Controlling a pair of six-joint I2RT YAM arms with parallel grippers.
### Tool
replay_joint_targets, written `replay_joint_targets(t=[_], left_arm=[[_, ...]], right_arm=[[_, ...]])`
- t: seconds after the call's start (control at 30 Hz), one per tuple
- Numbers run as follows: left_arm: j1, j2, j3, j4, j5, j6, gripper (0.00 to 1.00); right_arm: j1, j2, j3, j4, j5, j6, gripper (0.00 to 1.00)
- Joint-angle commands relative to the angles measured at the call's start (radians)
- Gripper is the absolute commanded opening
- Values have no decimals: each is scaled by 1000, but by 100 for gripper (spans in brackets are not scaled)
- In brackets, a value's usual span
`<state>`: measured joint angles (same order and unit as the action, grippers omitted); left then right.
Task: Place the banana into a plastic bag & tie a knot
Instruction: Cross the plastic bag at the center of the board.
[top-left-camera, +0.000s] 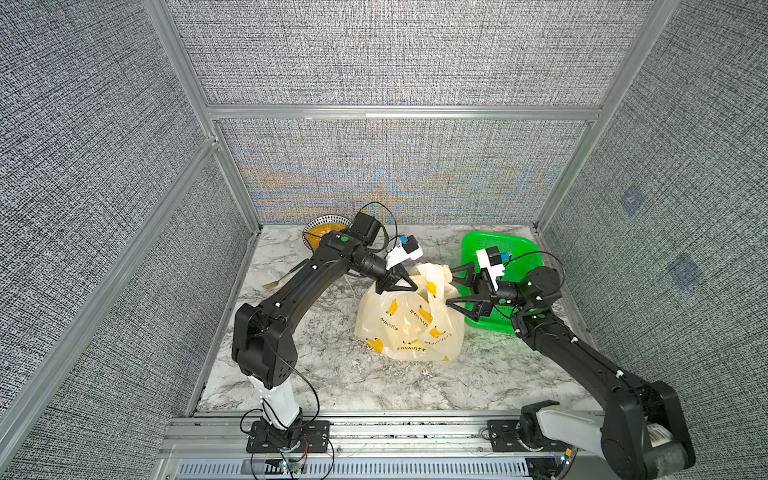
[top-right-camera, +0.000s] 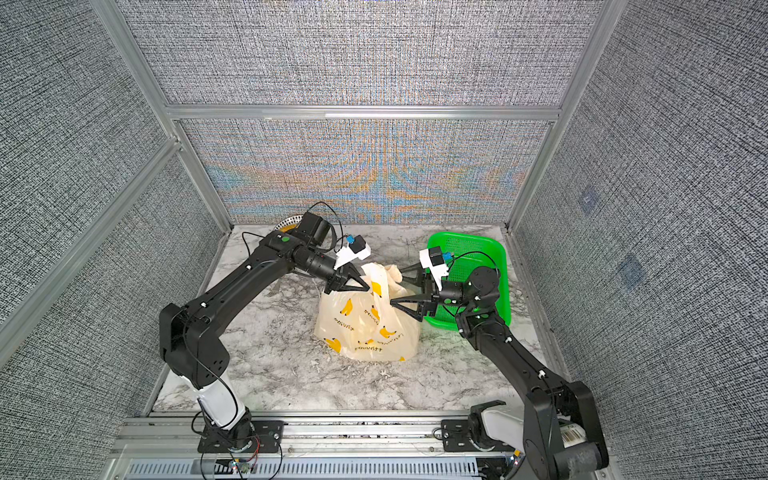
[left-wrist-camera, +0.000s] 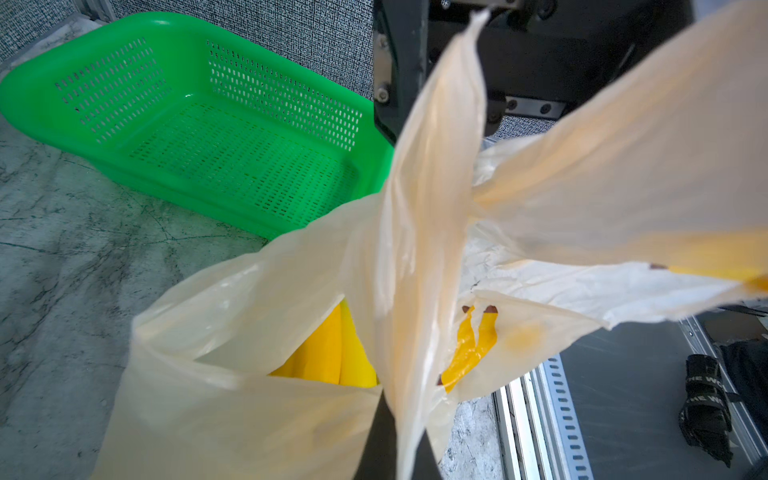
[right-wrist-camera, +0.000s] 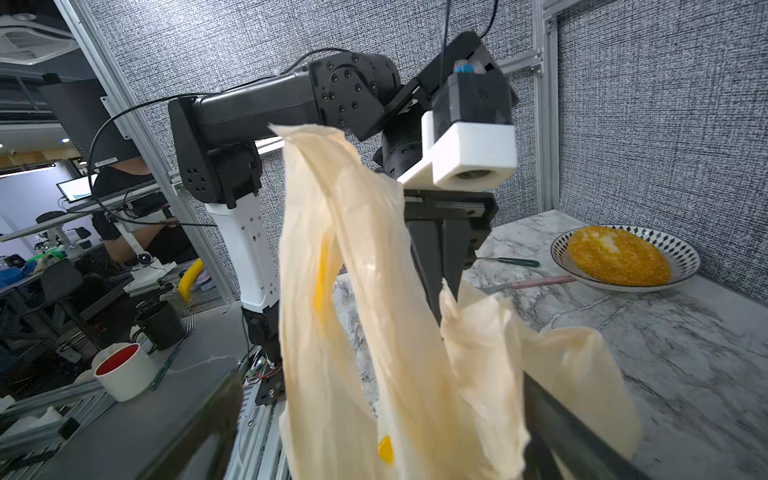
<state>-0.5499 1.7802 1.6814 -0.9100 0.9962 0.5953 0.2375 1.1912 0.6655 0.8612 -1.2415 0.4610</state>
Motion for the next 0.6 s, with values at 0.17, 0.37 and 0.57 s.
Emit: replay_joint_targets(t=[0.17,0.37,0.57], left_arm=[[1,3,10,-14,8,14,0],[0,2,13,-17,11,15,0],[1,3,17,-26,23,24,0]], right_arm=[[75,-20,50,-276,119,-273,98],[100,-35,49,-336,203,-343,92],[106,-25,64,-348,232,-347,83]])
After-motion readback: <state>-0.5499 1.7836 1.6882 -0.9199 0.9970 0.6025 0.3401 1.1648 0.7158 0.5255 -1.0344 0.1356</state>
